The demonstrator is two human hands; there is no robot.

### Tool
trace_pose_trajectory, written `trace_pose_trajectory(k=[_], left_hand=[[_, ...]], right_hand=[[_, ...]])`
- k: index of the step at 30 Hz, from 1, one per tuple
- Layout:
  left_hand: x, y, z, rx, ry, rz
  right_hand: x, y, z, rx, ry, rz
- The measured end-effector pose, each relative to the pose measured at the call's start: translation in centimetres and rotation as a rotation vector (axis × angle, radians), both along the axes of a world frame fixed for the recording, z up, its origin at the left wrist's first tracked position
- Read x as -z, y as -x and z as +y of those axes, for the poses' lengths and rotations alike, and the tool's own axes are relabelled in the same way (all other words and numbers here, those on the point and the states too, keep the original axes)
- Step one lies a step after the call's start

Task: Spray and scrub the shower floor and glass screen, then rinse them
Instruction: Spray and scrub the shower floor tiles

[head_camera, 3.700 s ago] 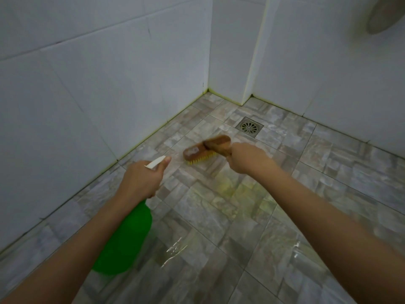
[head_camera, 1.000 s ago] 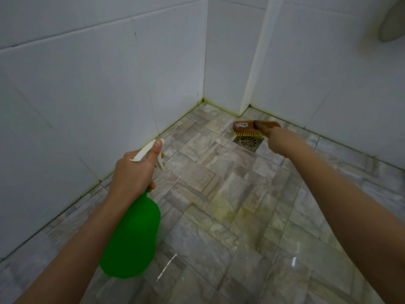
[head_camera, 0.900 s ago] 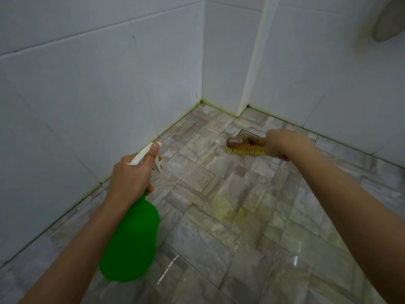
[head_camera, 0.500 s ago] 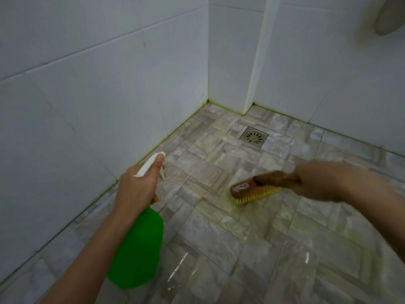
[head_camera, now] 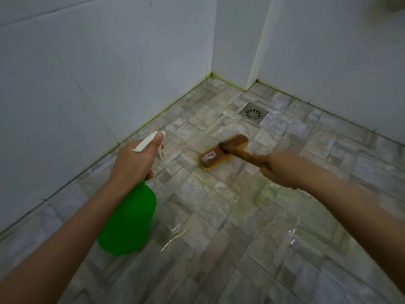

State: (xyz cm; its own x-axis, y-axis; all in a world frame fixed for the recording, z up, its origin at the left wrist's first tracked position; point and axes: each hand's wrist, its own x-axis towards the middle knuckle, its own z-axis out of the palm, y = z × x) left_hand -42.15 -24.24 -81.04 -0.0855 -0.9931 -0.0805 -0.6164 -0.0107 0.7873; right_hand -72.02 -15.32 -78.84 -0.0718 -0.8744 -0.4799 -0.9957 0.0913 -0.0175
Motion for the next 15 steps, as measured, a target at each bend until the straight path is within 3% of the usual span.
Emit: trace_pose_trajectory(k=[4, 9, 11, 15], left_hand=[[0.1, -0.9, 1.1, -0.02, 0.008, -0.052], [-0.4, -2.4, 1.1, -0.032, 0.004, -0.034], [-0.5, -3.2, 1.4, -0.058, 0.008, -0.022], [-0.7, -5.0, 2.0, -0.093, 0.003, -0.05]], right_hand=[[-2.7, -0.7, 0.3, -0.06, -0.118, 0.007], [0.8, -5.6, -2.1, -0.07, 0.018, -0.078], [-0.1, -6.8, -3.6, -0.093, -0.017, -0.093], [-3.1, -10.2, -5.5, -0.157, -0.048, 0.069]])
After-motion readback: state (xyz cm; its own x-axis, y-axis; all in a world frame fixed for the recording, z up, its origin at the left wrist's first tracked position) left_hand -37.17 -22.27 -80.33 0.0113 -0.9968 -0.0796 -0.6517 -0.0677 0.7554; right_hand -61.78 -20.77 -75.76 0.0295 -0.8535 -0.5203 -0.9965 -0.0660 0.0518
